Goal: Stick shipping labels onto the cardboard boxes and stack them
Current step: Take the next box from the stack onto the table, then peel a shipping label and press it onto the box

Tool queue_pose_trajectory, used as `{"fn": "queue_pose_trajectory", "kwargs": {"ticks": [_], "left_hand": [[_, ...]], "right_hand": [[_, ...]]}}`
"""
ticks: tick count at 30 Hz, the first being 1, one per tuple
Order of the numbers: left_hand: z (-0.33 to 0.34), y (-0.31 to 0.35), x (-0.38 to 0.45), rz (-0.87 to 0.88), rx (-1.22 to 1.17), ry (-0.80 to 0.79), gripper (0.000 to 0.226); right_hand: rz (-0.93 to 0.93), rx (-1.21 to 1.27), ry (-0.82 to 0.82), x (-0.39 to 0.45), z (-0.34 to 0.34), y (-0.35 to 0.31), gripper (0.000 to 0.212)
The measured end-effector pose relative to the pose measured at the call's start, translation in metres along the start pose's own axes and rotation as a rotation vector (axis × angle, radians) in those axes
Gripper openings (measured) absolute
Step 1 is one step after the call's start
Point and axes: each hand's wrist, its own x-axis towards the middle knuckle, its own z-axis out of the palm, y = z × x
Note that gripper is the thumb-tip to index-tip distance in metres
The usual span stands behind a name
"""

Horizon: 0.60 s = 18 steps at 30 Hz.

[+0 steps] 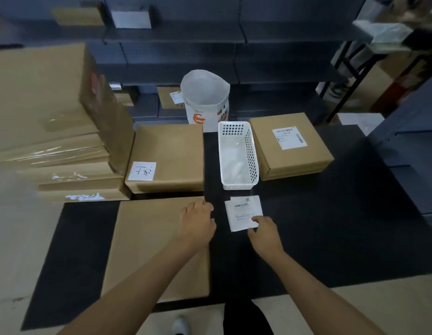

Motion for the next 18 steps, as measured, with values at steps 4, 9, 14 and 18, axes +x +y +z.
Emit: {"fn": "queue_pose_trajectory", "kwargs": {"ticks": [4,9,14,18], "left_hand": [[0.010,0.026,0.034,-0.052,0.042,-0.009,0.034],[0.016,0.042,0.058,-0.077,0.080,0.009,0.033],[0.020,0.039,0.075,-0.088,0.151,-0.021,0.031],[0.023,0.034,0.089,-0.070,0.166,-0.035,0.031]], "right_hand": [[-0.031,-0.083,-0.077,0.040,-0.008,0.015,0.046],[0.016,-0.252,-0.085,0.074,-0.006,0.013,0.065],[0.046,-0.358,-0.130,0.090,-0.003,0.017,0.058],[0.074,-0.279,-0.161,0.098,-0.004,0.019,0.048]]}}
